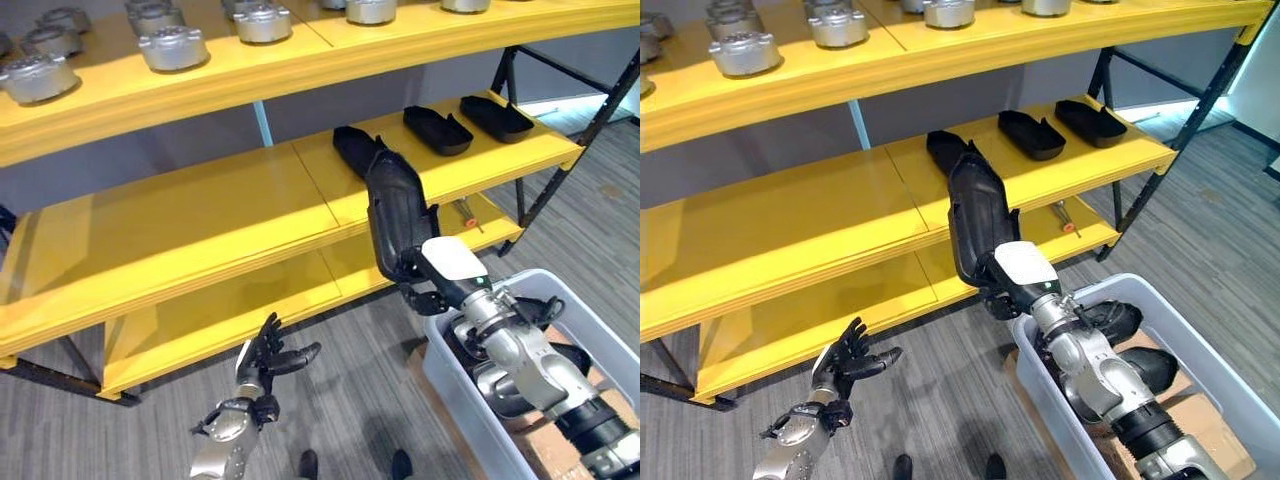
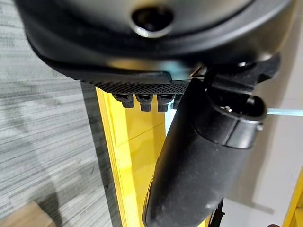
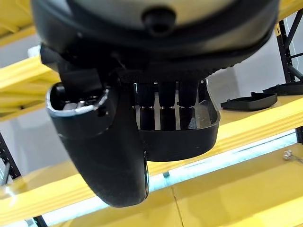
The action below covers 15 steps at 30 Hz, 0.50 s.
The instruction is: Move parts from the plastic box to the shelf.
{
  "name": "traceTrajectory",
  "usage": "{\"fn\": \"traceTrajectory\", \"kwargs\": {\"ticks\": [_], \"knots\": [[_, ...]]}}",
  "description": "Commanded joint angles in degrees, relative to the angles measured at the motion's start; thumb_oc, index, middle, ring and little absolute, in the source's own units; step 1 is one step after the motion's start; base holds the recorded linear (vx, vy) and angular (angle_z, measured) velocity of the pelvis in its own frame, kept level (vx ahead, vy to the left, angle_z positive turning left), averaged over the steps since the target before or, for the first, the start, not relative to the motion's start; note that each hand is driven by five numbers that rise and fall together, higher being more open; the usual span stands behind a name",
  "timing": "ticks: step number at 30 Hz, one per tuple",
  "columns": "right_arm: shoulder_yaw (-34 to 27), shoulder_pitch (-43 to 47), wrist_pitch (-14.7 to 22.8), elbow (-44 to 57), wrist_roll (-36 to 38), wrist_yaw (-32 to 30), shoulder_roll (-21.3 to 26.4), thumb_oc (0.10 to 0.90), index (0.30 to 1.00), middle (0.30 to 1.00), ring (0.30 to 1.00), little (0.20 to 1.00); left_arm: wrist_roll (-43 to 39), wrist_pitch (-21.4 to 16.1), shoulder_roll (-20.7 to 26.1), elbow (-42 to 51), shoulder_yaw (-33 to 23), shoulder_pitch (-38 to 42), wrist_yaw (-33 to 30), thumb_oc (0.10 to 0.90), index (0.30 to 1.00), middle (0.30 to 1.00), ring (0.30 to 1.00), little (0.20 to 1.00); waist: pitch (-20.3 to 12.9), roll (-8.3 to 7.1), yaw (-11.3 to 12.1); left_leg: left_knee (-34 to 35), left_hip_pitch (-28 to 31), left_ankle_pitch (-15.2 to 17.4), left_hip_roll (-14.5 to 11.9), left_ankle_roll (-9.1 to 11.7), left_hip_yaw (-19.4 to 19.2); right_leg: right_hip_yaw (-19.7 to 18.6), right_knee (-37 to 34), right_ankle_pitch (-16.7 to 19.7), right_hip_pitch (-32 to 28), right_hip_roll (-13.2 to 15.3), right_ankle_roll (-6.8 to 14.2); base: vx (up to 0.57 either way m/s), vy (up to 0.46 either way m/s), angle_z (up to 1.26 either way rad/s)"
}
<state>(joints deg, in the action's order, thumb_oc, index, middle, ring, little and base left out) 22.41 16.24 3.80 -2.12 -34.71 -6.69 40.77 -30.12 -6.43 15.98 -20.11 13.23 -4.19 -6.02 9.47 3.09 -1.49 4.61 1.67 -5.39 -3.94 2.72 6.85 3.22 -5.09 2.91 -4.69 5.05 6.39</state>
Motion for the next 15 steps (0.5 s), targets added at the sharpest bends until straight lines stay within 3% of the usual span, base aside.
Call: {"fn": "traceTrajectory", "kwargs": {"ticks": [1, 4, 5, 6, 8, 9, 10, 12, 15], "knots": [[-4.71, 5.02, 4.02, 9.85, 2.72, -6.13, 0.03, 0.400, 0.300, 0.300, 0.300, 0.300, 1.54, -5.61, 3.16, 4.22, -1.65, 3.31, 0.16, 0.900, 1.000, 1.000, 1.000, 1.000, -4.24, -4.71, 0.29, 0.12, 4.03, 5.23, 3.04, -0.90, -2.39, -2.11, 2.25, 0.19, 4.02, -1.78, -2.23, 0.01, -0.131, 0.26], [-4.84, 5.83, 4.47, 9.95, 3.77, -7.09, 0.80, 0.400, 0.300, 0.300, 0.300, 0.300, 0.27, -5.85, 2.90, 4.40, -1.49, 4.03, -0.14, 0.900, 1.000, 1.000, 1.000, 1.000, -2.47, -5.77, 0.17, -9.85, -0.05, 6.53, 2.79, 0.83, -2.88, -1.83, 3.41, -0.89, 3.82, -1.76, -3.51, -0.03, -0.144, 0.24], [-4.84, 5.83, 4.47, 9.95, 3.77, -7.09, 0.80, 0.400, 0.300, 0.300, 0.300, 0.300, 0.27, -5.85, 2.90, 4.40, -1.49, 4.03, -0.14, 0.900, 1.000, 1.000, 1.000, 1.000, -2.47, -5.77, 0.17, -9.85, -0.05, 6.53, 2.79, 0.83, -2.88, -1.83, 3.41, -0.89, 3.82, -1.76, -3.51, -0.04, -0.146, 0.47], [-4.78, 6.18, 4.86, 10.35, 4.23, -7.26, 1.31, 0.400, 0.300, 0.300, 0.300, 0.300, -0.45, -5.89, 2.46, 4.66, -1.29, 4.07, 0.09, 0.900, 1.000, 1.000, 1.000, 1.000, -0.57, -6.11, 0.45, -20.79, -4.24, 5.28, 2.76, 2.75, -3.23, -0.92, 4.08, -1.89, 2.46, -2.12, -4.59, -0.02, -0.122, 0.60], [-4.85, 6.00, 4.62, 10.42, 4.42, -7.34, 1.52, 0.400, 0.300, 0.300, 0.300, 0.300, -0.69, -5.88, 2.20, 4.37, -1.19, 3.96, 0.09, 0.900, 1.000, 1.000, 1.000, 1.000, 1.01, -6.52, 1.28, -27.68, -7.97, 2.36, 4.33, 3.42, -2.89, -0.11, 4.41, -2.27, 1.57, -1.94, -5.22, -0.03, -0.111, 0.58], [-5.29, 5.63, 4.34, 10.46, 4.31, -7.55, 1.74, 0.400, 0.300, 0.300, 0.300, 0.300, -0.67, -5.73, 2.25, 4.33, -1.16, 3.81, 0.04, 0.900, 1.000, 1.000, 1.000, 1.000, 1.18, -6.57, 1.09, -28.13, -10.04, 1.26, 3.60, 3.26, -3.88, 0.80, 4.33, -2.43, 1.42, -1.67, -5.27, 0.02, -0.045, 0.56], [-5.88, 5.00, 4.23, 10.53, 4.26, -7.77, 2.16, 0.400, 0.300, 0.300, 0.300, 0.300, -0.67, -5.53, 2.30, 4.42, -1.03, 3.64, 0.37, 0.900, 1.000, 1.000, 1.000, 1.000, 1.23, -6.70, 0.73, -25.40, -11.65, 0.22, 1.07, 2.80, -6.18, 1.69, 4.13, -2.53, 1.04, -1.21, -5.10, 0.09, -0.005, 0.59], [-7.98, 2.36, 4.02, 10.85, 4.16, -8.02, 2.74, 0.400, 0.300, 0.300, 0.300, 0.300, -0.39, -5.24, 2.54, 4.16, -0.64, 3.03, 1.08, 0.900, 1.000, 1.000, 1.000, 1.000, 0.50, -7.10, 0.83, -16.08, -11.62, -0.44, -1.82, 2.21, -8.69, 2.43, 3.11, -3.28, -0.02, -0.39, -4.49, 0.14, 0.022, 0.66], [-8.68, 1.39, 4.03, 11.07, 4.27, -8.09, 2.91, 0.400, 0.300, 0.300, 0.300, 0.300, -0.08, -5.19, 2.70, 3.93, -0.42, 2.86, 1.23, 0.900, 1.000, 1.000, 1.000, 1.000, 0.37, -6.95, 0.92, -12.25, -11.61, -2.05, -2.91, 2.44, -9.11, 2.66, 2.82, -3.55, -0.39, -0.27, -4.17, 0.08, 0.025, 0.38]]}}
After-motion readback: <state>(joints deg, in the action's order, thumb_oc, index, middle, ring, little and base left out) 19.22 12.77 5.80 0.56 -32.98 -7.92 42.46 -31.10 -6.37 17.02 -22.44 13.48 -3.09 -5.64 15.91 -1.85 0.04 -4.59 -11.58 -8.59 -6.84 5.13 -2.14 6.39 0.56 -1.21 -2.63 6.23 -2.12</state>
